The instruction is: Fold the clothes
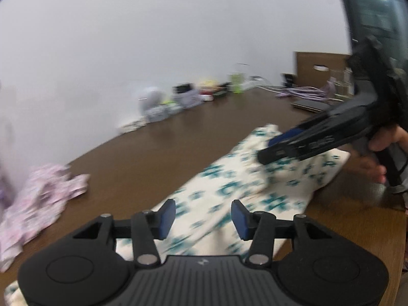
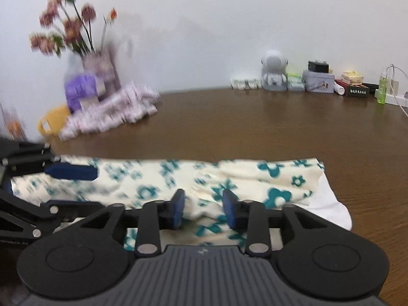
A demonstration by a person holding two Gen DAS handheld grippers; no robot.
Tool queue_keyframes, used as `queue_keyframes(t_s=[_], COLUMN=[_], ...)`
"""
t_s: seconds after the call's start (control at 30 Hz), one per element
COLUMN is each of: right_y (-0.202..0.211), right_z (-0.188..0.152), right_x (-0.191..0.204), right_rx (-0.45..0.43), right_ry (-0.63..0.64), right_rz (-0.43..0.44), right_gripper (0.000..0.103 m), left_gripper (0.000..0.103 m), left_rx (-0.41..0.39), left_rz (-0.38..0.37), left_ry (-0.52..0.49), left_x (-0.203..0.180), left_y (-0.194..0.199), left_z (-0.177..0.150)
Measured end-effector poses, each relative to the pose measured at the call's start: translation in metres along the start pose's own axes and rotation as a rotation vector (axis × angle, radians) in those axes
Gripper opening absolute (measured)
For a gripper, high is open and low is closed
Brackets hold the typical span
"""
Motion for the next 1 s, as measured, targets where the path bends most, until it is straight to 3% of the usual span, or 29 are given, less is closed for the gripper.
queue_keyframes(t_s=[0.3,0.4,0.63,0.7,0.83,1.0], right_y=[-0.018,-0.030,-0.062,-0.071,-0.087,-0.100], right_z=[0.003,0.004,0.012,0.014,0.014,0.011], right_x=[0.054,0.078,0.151,0.172,0.201,0.204], right_rx=[0.050,0.073,0.116,0.128,0.151,0.164], right_ry=[0.059,0.069,0.132,0.150,0.159,0.098], right_rz=[0.086,0.123,0.201,0.223,0.234,0.206], right_gripper=[0.045,0.045,0.045,0.045,0.044,0.042], left_gripper=[0.047,0.047,0.045,0.039,0.031,0.032], left_rx=[0.113,0.153,0.207,0.215,0.226,0.257], left_rz=[0.282,0.320,0.266,0.232,0.136,-0.001], left_ry=[0.158,0.212,0.283,0.266,0.201,0.018], left_x=[0.115,0.154,0.214,0.222,0.231,0.223], left_y=[0.063,0.078,0.076,0.069,0.050,0.023], left_z=[-0.067,-0.091,-0.121,-0.122,-0.116,-0.106])
Point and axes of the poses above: each gripper's, at about its wrist camera, not at the fingertips, and y roughly against the way its jaws point, x to its left, z to its top, the point moved 7 cm from there along -y, roughly the way its jaws point, and after that the axes turned 5 degrees about -y, right-handed, at the moved point
